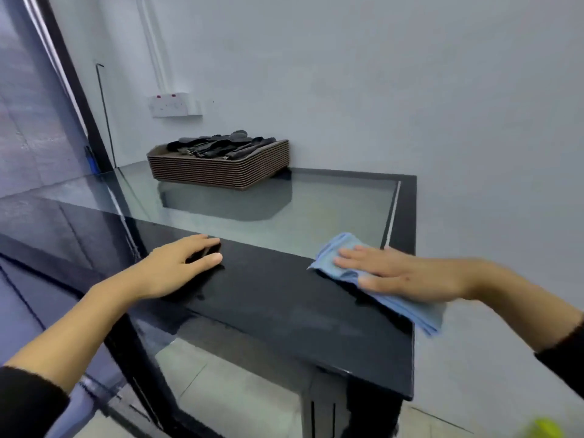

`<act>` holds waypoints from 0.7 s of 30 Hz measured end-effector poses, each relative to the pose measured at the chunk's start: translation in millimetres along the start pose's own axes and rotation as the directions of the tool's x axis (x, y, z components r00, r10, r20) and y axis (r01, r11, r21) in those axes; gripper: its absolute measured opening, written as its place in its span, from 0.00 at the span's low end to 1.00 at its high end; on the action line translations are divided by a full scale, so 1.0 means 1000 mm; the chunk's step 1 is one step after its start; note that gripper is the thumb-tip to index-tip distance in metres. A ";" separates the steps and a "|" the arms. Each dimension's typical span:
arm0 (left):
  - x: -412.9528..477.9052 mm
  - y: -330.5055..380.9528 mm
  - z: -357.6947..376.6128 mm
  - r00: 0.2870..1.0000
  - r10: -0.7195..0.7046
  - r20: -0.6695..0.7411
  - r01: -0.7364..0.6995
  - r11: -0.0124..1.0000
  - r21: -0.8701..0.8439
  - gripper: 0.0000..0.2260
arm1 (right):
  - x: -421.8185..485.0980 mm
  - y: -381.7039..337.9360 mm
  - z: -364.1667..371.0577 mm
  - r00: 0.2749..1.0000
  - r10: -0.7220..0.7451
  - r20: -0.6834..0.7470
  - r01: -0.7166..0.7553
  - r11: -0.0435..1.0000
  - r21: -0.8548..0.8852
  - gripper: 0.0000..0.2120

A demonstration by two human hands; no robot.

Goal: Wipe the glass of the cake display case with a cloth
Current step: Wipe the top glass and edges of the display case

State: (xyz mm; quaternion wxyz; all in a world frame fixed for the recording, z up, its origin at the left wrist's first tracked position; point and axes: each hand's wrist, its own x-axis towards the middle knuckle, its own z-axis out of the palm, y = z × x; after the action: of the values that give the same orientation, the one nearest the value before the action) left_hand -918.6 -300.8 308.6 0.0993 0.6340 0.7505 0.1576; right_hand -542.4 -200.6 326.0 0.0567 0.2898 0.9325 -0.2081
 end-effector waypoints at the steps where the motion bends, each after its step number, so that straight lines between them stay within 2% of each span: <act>1: 0.006 -0.003 -0.001 1.000 0.014 -0.010 -0.014 0.999 0.030 0.30 | 0.013 0.008 -0.004 0.990 0.121 -0.069 -0.120 0.993 0.017 0.26; 3: 0.014 -0.005 0.002 0.999 0.028 -0.030 -0.025 0.997 0.077 0.28 | 0.046 0.011 -0.004 0.900 0.350 -0.260 -0.367 0.930 -0.020 0.24; 5: 0.017 -0.004 0.006 0.998 0.052 -0.033 -0.048 0.993 0.105 0.26 | 0.074 -0.009 0.006 0.809 0.472 -0.350 -0.513 0.858 -0.029 0.25; 7: 0.016 -0.003 0.007 0.998 0.059 -0.027 -0.056 0.993 0.106 0.25 | 0.081 -0.053 0.024 0.844 0.423 -0.329 -0.465 0.883 -0.058 0.26; 10: 0.017 -0.009 0.006 0.997 0.077 -0.006 -0.076 0.989 0.127 0.27 | 0.042 -0.110 0.059 0.928 0.232 -0.293 -0.269 0.958 -0.094 0.27; 12: 0.019 -0.012 0.007 0.996 0.088 0.004 -0.088 0.987 0.132 0.28 | 0.004 -0.114 0.071 0.931 0.224 -0.289 -0.253 0.965 -0.065 0.26; 13: 0.019 -0.013 0.008 0.996 0.091 0.008 -0.091 0.986 0.136 0.29 | -0.009 -0.104 0.069 0.916 0.274 -0.292 -0.297 0.954 -0.037 0.26; 15: 0.020 -0.011 0.009 0.996 0.091 0.001 -0.090 0.985 0.145 0.29 | -0.016 -0.078 0.058 0.849 0.413 -0.328 -0.434 0.901 0.010 0.27; 19: 0.017 -0.006 0.009 0.996 0.094 -0.010 -0.091 0.986 0.139 0.28 | 0.033 -0.051 0.037 0.626 0.652 -0.427 -0.695 0.715 0.073 0.26; 21: 0.019 -0.008 0.009 0.995 0.095 -0.009 -0.093 0.987 0.134 0.29 | 0.066 -0.067 0.037 0.607 0.667 -0.433 -0.719 0.692 0.059 0.28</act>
State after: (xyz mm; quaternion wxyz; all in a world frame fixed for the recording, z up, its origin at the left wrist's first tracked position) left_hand -926.1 -282.4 298.4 0.0433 0.6726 0.7295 0.1166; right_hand -635.3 -232.4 301.1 -0.0522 0.6620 0.7463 -0.0452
